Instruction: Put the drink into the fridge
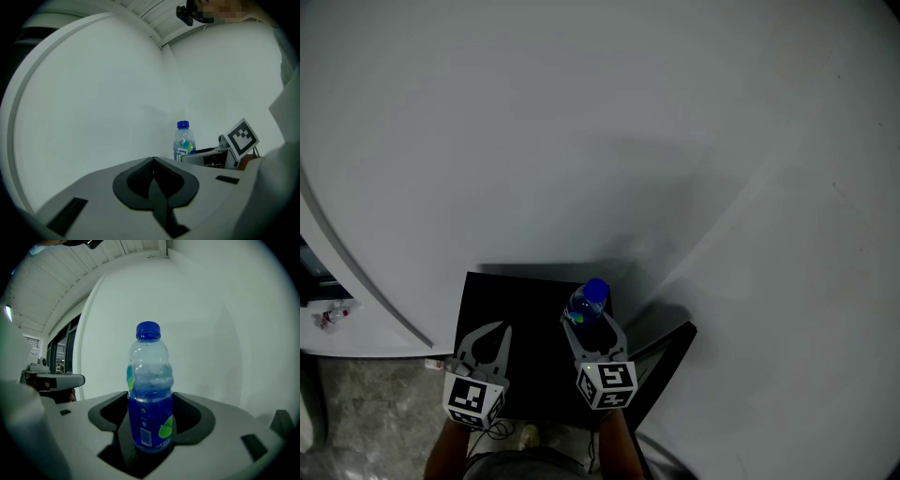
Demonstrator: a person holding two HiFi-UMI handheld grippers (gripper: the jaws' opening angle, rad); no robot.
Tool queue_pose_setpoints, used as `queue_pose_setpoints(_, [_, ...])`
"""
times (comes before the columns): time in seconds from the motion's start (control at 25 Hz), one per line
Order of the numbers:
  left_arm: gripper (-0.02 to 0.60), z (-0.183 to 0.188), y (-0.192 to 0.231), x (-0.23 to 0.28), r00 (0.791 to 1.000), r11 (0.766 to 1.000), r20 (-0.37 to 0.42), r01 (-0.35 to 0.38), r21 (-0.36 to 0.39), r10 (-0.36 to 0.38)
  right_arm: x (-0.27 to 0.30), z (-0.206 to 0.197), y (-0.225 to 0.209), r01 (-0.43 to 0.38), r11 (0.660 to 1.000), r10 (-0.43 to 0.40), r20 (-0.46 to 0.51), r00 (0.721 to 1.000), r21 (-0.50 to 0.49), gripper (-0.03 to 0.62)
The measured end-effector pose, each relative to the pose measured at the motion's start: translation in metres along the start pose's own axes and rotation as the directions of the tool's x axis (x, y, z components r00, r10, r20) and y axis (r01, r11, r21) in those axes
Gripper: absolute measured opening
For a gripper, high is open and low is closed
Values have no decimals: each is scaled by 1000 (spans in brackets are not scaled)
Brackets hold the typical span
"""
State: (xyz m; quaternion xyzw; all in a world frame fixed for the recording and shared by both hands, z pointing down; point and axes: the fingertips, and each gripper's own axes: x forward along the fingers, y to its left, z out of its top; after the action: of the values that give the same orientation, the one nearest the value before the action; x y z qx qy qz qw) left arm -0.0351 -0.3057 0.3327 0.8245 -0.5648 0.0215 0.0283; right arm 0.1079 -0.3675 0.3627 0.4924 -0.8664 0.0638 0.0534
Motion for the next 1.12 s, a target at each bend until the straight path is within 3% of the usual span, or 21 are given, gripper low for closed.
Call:
queue_pose_setpoints(0.68, [3, 1, 5, -17, 1000, 1000, -1, 23, -3, -23, -10, 8, -1, 40, 999, -40, 25, 999, -26, 305])
queue_pose_setpoints(1.12, [3, 8, 3, -56, 997, 997, 19, 76, 3, -77, -53, 39, 37, 65, 997, -62, 75, 995, -36, 305])
